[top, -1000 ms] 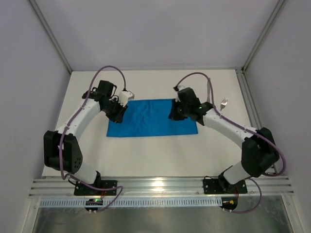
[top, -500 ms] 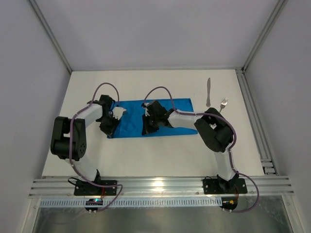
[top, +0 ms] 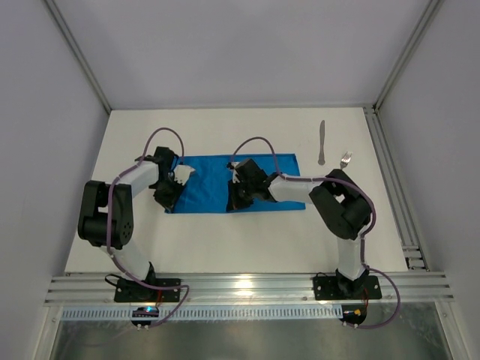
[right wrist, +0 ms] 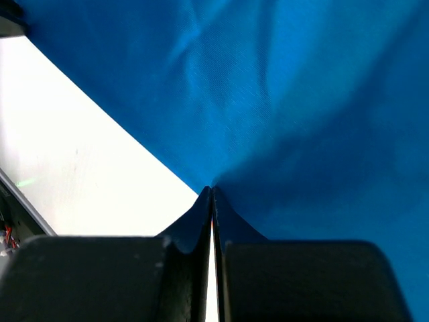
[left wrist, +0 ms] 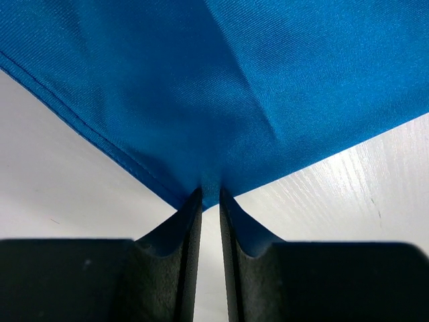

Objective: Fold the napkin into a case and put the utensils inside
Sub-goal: Smooth out the rectangle-folded napkin at the center of the board, then pick up the rectangle-folded napkin from the center of the board.

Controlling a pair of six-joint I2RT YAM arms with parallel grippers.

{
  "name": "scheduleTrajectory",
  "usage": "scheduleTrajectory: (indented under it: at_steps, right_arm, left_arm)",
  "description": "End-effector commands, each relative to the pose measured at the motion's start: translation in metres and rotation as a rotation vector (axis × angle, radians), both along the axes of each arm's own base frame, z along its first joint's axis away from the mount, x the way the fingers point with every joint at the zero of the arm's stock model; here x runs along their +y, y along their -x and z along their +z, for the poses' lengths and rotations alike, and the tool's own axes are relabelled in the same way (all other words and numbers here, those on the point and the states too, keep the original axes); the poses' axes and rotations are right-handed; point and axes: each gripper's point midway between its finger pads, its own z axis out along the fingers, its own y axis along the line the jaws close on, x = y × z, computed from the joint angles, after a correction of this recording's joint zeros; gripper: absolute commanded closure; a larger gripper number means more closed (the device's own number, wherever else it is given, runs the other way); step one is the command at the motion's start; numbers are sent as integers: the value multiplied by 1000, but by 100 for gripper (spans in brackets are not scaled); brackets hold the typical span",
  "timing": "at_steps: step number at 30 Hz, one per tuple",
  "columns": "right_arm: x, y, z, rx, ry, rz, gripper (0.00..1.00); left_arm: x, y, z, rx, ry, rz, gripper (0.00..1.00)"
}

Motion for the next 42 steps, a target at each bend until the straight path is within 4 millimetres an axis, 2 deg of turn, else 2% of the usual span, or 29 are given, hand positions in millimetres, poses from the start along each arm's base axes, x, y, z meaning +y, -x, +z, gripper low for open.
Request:
scheduleTrajectory:
  at_steps: [1, 2, 3, 5, 6, 8, 9, 10, 13, 14, 16, 17, 19, 20, 24, 25, 29, 31, 33, 34, 37, 38, 42]
  right_arm:
    - [-45, 0, -2, 20, 80, -86, 96]
    - [-53, -1, -3, 27, 81, -108, 96]
    - [-66, 4, -12, 55, 99, -136, 96]
    - [-87, -2, -11, 70, 93, -197, 96]
    - [-101, 6, -21, 105, 111, -221, 96]
    - [-122, 1, -17, 111, 89, -286, 96]
    - [-136, 9, -25, 139, 100, -313, 96]
    - [-150, 6, -25, 149, 95, -360, 96]
    - [-178, 11, -20, 149, 95, -428, 96]
    - [-192, 8, -15, 146, 94, -472, 96]
    - [-211, 12, -16, 151, 114, -512, 96]
    - [-226, 12, -16, 160, 127, -559, 96]
    - [-244, 12, -9, 143, 124, -609, 97]
    - [-260, 11, -4, 133, 121, -657, 96]
    - [-287, 9, 8, 105, 132, -737, 96]
    - [-290, 6, 17, 73, 122, -750, 96]
    - [-296, 5, 32, 35, 116, -787, 96]
    - [-296, 5, 35, 31, 100, -807, 89]
    - [-294, 7, 31, 44, 90, -821, 82]
    - [-293, 7, 29, 47, 81, -824, 75]
    - [-287, 8, 21, 69, 49, -824, 65]
    - [-286, 12, 10, 103, 55, -819, 62]
    - [-273, 13, -5, 171, 5, -799, 60]
  left_arm:
    - [16, 0, -19, -9, -70, -3, 81]
    - [16, -1, -20, -12, -66, -5, 81]
    - [16, -1, -20, -11, -66, -5, 81]
    - [15, -1, -20, -12, -61, -7, 81]
    - [15, -2, -20, -15, -60, -8, 81]
    - [15, -2, -20, -16, -59, -9, 81]
    - [16, -2, -19, -18, -60, -10, 81]
    - [16, -3, -19, -20, -63, -11, 81]
    - [18, -2, -19, -20, -71, -13, 81]
    - [18, -2, -18, -20, -72, -15, 81]
    - [17, -2, -18, -20, -67, -18, 81]
    - [17, -2, -18, -20, -68, -20, 81]
    - [16, -3, -16, -24, -61, -20, 80]
    - [16, -4, -15, -28, -61, -22, 81]
    - [14, -3, -13, -28, -50, -26, 80]
    - [13, -3, -13, -27, -44, -27, 80]
    - [9, -3, -8, -37, -20, -29, 79]
    - [8, -4, -5, -46, -13, -27, 78]
    - [8, -4, -5, -46, -14, -27, 77]
    - [8, -4, -4, -48, -14, -27, 78]
    - [9, -3, -4, -46, -16, -31, 77]
    - [8, -4, -4, -47, -18, -34, 77]
    - [8, -4, -3, -52, -14, -33, 77]
